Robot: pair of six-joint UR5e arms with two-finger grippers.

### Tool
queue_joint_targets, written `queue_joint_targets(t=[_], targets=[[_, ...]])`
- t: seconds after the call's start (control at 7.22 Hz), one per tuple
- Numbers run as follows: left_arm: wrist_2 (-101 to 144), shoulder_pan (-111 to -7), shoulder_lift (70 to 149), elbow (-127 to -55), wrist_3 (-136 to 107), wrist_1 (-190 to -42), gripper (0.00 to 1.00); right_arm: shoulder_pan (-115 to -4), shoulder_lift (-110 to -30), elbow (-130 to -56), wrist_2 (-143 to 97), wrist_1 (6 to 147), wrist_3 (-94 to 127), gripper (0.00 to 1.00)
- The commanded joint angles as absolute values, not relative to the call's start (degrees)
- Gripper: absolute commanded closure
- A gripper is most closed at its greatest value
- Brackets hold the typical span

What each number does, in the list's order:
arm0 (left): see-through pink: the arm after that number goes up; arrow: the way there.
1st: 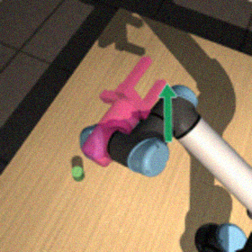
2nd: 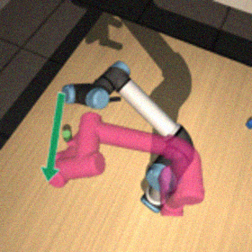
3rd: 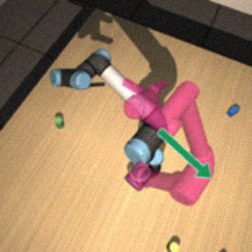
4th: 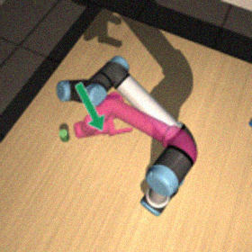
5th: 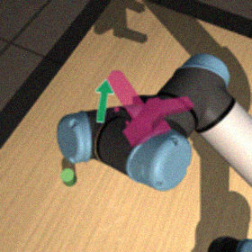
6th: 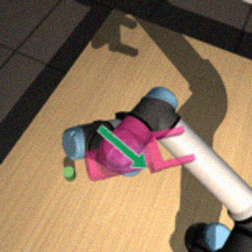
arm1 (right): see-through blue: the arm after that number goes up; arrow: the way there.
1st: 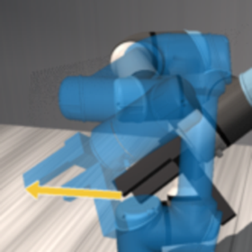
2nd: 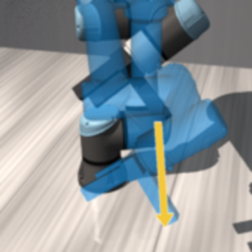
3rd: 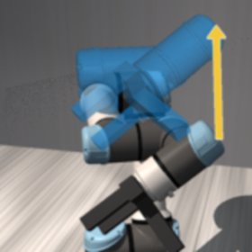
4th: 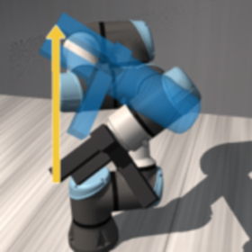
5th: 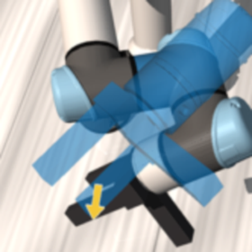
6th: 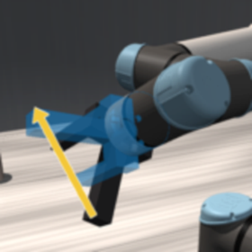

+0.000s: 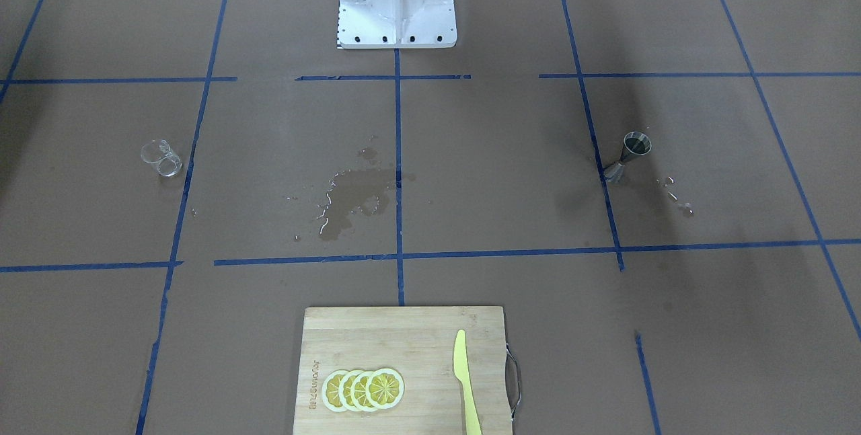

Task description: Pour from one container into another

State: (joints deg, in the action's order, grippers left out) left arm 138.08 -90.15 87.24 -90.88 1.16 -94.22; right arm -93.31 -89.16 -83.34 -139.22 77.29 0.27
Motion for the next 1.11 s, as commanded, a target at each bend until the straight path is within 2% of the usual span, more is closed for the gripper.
queue_joint_targets(t=[0.0, 0.97], targets=[[138.08, -90.18, 87.28, -90.97, 1.23, -94.31, 0.0, -93.25, -89.38, -83.06, -139.22, 75.85, 0.44, 0.0], [138.08, -90.18, 87.89, -91.84, 1.23, -94.22, 0.0, -92.02, -87.71, -83.06, -138.6, 75.67, 0.35, 0.0]])
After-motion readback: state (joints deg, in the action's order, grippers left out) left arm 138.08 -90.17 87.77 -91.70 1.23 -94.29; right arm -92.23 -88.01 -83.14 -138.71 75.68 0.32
